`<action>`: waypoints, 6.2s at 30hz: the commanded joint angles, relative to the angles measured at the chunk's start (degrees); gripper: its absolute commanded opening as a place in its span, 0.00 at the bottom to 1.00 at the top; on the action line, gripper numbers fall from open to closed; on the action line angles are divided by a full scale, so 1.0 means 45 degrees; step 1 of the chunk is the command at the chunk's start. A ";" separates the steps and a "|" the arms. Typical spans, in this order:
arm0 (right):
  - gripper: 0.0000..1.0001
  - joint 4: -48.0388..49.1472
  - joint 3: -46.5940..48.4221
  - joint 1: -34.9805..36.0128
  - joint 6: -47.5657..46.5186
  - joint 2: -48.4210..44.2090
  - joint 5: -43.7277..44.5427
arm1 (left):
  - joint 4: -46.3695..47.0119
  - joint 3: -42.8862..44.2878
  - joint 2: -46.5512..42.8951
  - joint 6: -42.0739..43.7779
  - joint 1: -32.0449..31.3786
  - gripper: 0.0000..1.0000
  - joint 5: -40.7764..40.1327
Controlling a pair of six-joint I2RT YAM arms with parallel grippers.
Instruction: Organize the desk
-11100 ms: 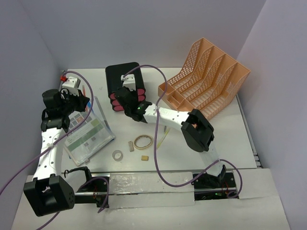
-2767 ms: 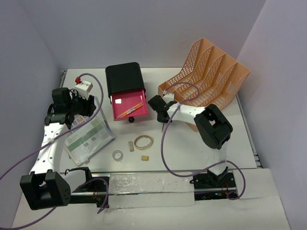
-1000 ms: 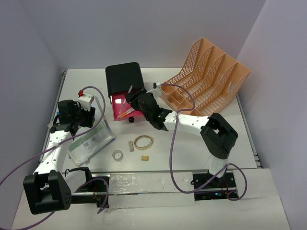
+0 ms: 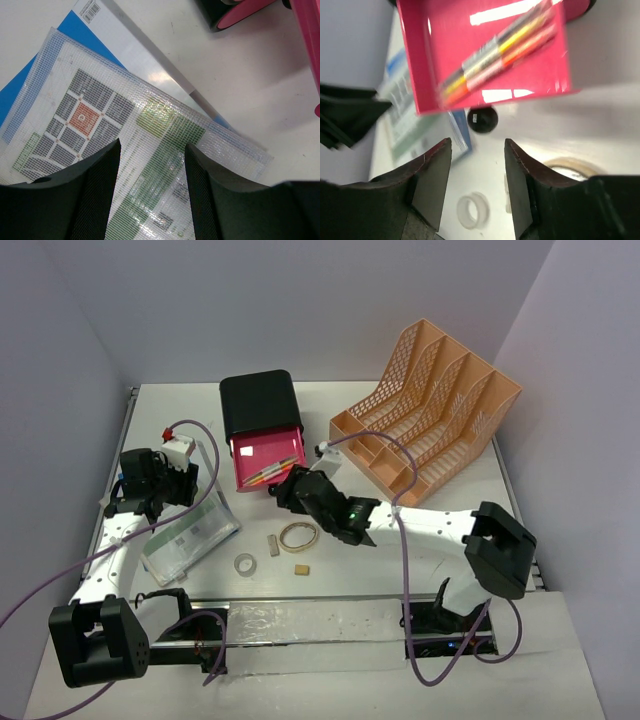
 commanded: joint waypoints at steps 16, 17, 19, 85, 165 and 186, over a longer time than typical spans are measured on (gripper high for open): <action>0.54 -0.4909 0.5410 0.1204 -0.1884 0.4289 0.4477 | 0.0409 0.0113 -0.0043 0.0019 0.0121 0.61 0.0503; 0.54 -0.4971 0.5490 0.1204 -0.1889 0.4341 0.4558 | 0.0404 0.0132 -0.0039 0.0019 0.0121 0.61 0.0513; 0.54 -0.5046 0.5592 0.1190 -0.1949 0.4554 0.4632 | 0.0385 0.0137 -0.0019 0.0019 0.0141 0.61 0.0552; 0.27 -0.0675 0.9571 -0.1789 -0.4579 0.7342 0.3051 | 0.0409 0.0093 0.0157 0.0185 0.0219 0.62 0.0547; 0.07 -0.1354 0.4443 -0.0259 -0.2757 0.5330 0.2841 | 0.0169 0.0167 -0.0058 0.0293 0.0336 0.62 0.0942; 0.58 -0.3592 0.4161 0.1280 -0.3237 0.4071 0.3798 | -0.0006 0.0255 -0.0214 0.0292 0.0336 0.62 0.1040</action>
